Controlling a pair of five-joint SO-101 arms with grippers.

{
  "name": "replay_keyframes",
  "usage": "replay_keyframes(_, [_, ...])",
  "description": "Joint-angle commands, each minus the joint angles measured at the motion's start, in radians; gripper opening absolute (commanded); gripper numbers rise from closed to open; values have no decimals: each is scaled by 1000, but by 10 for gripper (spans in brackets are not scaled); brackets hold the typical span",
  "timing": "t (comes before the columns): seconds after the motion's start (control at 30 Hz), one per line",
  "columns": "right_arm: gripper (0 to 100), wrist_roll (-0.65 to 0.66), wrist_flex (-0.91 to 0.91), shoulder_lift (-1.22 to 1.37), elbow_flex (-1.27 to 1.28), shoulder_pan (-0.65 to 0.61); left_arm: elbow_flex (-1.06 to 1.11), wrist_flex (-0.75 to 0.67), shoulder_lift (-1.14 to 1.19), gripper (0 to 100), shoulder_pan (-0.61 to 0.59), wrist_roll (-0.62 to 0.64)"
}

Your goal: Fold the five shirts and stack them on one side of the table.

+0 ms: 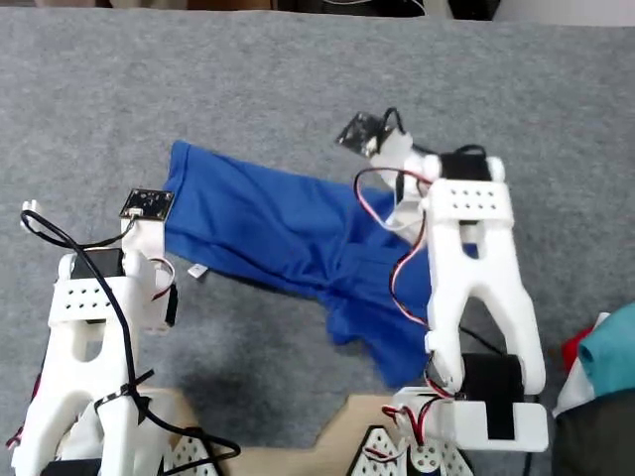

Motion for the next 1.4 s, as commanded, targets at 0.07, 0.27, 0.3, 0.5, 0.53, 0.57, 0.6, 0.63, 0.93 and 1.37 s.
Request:
replay_keyframes(0.07, [168,-5,267,2,-131,-56,-5,6,-22,19,3,-3])
replay_keyframes(0.27, [168,135,448,-31,4,-177,-5,6,-22,19,3,-3])
replay_keyframes(0.3, [168,143,437,-58,56,-188,-5,5,-22,19,3,-3])
replay_keyframes(0.5, [168,141,307,-286,440,-309,-5,2,-22,19,3,-3])
replay_keyframes(0.53, [168,140,275,-323,501,-326,-5,2,-22,19,3,-3])
replay_keyframes(0.57, [168,123,236,-354,556,-340,-5,0,-22,19,3,-3])
replay_keyframes(0.6, [168,97,193,-381,607,-351,-5,0,-22,19,3,-3])
replay_keyframes(0.63, [168,68,153,-401,650,-357,-5,0,-22,19,3,-3])
replay_keyframes(0.93, [168,11,-46,-294,776,-363,-5,0,-22,19,3,-3])
replay_keyframes(1.37, [4,8,-71,16,638,-355,-5,-2,-22,19,3,-3])
